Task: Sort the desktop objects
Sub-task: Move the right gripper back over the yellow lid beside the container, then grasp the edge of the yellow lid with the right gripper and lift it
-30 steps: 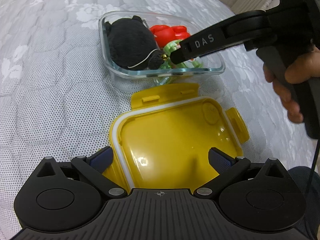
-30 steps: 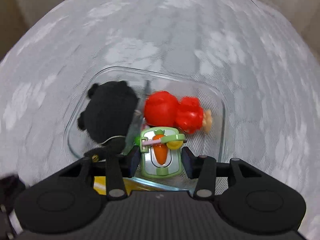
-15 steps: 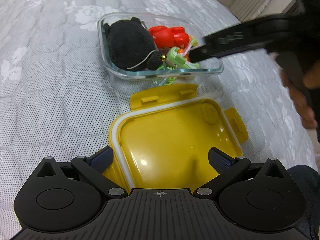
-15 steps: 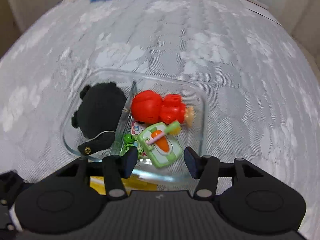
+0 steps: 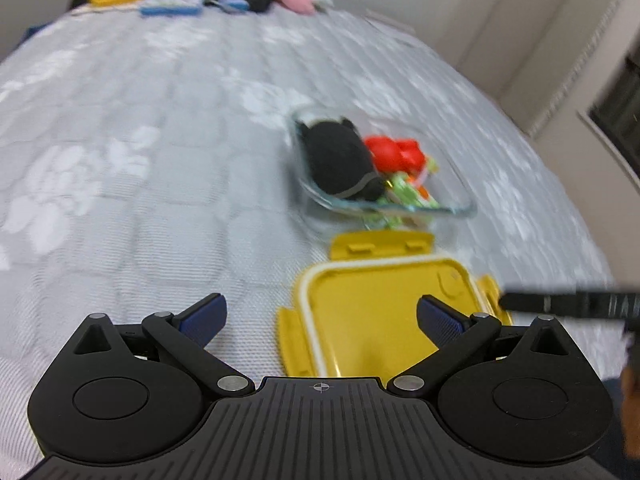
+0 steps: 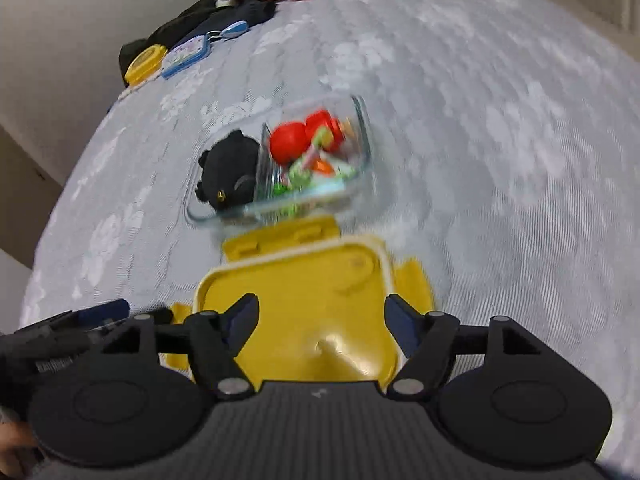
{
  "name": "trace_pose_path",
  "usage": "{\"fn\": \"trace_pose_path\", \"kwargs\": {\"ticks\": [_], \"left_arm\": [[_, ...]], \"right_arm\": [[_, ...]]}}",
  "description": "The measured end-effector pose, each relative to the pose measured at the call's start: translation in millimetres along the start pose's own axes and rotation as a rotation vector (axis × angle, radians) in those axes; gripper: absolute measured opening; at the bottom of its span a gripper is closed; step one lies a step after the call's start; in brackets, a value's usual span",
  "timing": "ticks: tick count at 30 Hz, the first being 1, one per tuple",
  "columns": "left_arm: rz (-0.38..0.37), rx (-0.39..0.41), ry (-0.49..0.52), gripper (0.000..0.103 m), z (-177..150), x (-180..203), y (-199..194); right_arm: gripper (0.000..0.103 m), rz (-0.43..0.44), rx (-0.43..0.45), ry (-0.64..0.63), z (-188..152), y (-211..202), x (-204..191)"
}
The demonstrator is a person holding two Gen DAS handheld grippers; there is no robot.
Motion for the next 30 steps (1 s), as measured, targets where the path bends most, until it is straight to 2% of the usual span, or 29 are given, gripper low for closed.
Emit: {"fn": "trace_pose_path", "kwargs": {"ticks": [5, 8, 10, 16, 22, 24, 27, 30], "left_arm": [[0.014, 0.033, -0.037, 0.103, -12.9, -3.3, -20.3], [-0.002, 0.026, -0.038, 0.103, -24.9, 0.7, -26.6], [0.010, 0.013, -0.022, 0.103, -29.7, 4.5, -23.2], [0.065, -0.070, 0.029, 0.103, -39.8, 11.0, -5.0], [0.033, -0.060, -0.018, 0.103, -41.5, 7.2, -9.5], [0.024, -0.094, -0.071, 0.103, -43.0, 5.0, -14.2], [-0.019, -0.190, -0.157, 0.103, -49.6, 12.9, -35.5], [0.025, -0.277, -0.128, 0.103, -47.8, 38.0, -67.2]], "right_arm": [[0.074, -0.032, 0.035, 0.010, -30.2, 3.0, 14.8], [0.074, -0.064, 0.031, -0.018, -34.7, 8.0, 15.7], [0.081, -0.065, 0.039, -0.044, -32.4, 10.1, 12.9], [0.081, -0.016, 0.002, 0.030, -41.8, -0.9, 13.2], [0.081, 0.035, -0.038, 0.112, -51.9, -13.2, 13.9], [0.080, 0.052, -0.051, 0.140, -55.2, -17.4, 14.1], [0.082, 0.078, -0.071, 0.181, -60.0, -23.7, 14.3], [0.082, 0.103, -0.091, 0.222, -64.8, -30.1, 14.5]]}}
Point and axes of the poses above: each gripper's, at about its wrist camera, not at the fingertips, and y roughly the way its jaws point, x to its right, z to its top, the point moved 7 cm from there along y, roughly the way its jaws point, and after that the axes turned 2 degrees about -y, right-handed, at the moved point
